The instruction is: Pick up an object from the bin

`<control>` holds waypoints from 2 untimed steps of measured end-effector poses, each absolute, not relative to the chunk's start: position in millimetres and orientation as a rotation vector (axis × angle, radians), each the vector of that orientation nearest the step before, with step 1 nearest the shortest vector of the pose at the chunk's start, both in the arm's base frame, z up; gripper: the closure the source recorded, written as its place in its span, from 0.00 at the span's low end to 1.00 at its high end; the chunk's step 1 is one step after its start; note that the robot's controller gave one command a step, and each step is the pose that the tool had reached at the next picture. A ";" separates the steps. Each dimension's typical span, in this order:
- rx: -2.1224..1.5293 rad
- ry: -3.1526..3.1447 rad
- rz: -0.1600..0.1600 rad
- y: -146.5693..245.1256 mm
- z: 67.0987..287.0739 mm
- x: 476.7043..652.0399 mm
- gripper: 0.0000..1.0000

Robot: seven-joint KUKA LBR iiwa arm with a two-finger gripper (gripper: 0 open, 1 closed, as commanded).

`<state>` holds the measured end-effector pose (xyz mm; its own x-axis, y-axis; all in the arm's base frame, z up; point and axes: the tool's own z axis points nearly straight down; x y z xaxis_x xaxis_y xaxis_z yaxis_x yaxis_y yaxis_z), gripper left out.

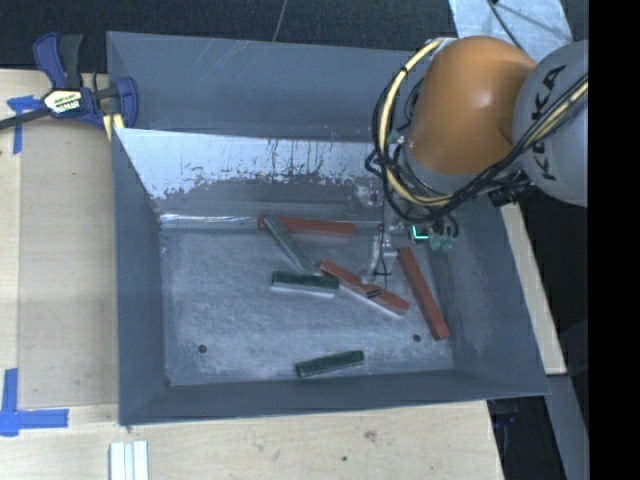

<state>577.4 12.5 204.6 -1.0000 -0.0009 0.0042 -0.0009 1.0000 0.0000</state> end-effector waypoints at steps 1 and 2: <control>0.001 -3.146 -0.001 12.6 208.8 579.1 0.00; -0.022 -3.152 -0.001 13.3 156.3 582.8 0.00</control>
Offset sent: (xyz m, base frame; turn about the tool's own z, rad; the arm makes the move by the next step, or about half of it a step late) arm 0.0058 0.0030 -0.1346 0.0363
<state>582.8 13.3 156.3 -0.9998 0.0142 -0.0103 0.0141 0.9999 0.0006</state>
